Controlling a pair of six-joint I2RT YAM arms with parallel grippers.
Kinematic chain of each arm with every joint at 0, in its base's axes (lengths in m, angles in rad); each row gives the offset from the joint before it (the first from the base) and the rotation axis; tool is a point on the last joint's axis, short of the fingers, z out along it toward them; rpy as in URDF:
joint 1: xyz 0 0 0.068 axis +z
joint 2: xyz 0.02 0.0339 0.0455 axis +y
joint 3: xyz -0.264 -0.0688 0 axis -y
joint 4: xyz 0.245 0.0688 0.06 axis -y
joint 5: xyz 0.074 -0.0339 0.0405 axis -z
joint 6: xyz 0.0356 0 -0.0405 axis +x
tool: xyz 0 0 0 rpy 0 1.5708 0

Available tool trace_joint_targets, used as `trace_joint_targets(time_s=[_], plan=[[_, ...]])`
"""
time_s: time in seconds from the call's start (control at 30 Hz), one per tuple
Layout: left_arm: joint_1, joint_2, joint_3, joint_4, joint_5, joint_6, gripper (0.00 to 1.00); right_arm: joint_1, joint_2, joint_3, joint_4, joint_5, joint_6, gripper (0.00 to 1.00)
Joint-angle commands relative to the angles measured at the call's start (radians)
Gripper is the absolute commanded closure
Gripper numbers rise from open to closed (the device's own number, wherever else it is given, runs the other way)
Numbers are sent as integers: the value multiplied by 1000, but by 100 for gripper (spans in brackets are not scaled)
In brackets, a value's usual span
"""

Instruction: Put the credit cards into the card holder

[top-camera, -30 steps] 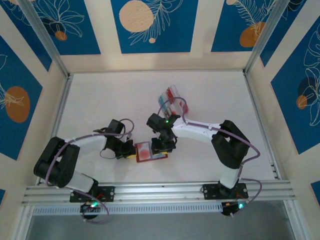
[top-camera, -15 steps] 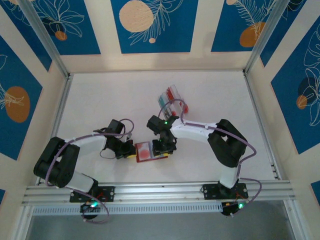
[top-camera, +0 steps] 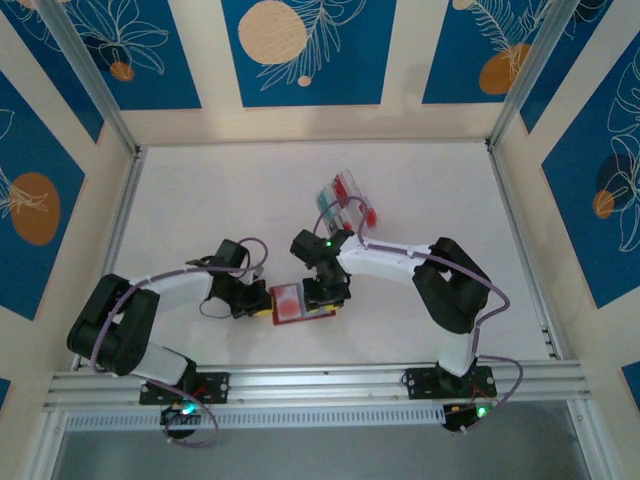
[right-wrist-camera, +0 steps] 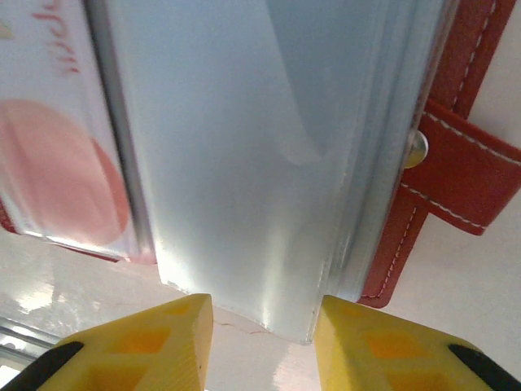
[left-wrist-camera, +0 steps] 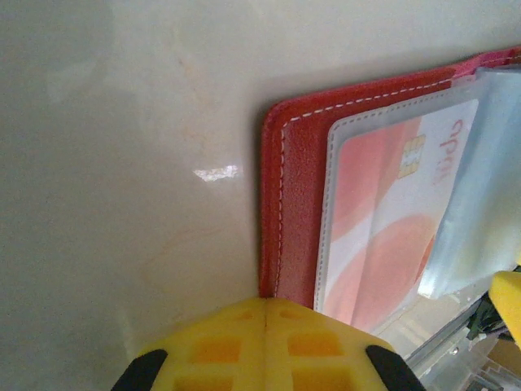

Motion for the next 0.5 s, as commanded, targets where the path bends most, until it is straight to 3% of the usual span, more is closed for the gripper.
trace_joint_targets(time_s=[0.0,0.23,0.47], plan=[[7,11,-38,13,-29,17,100,17,19,54,-91,69,2,61],[6,11,-45,20,-27,15,100,36,36,98,-90,65,-15,62],[7,6,-46,22,-24,9,100,36,22,97,59,-59,-46,62]])
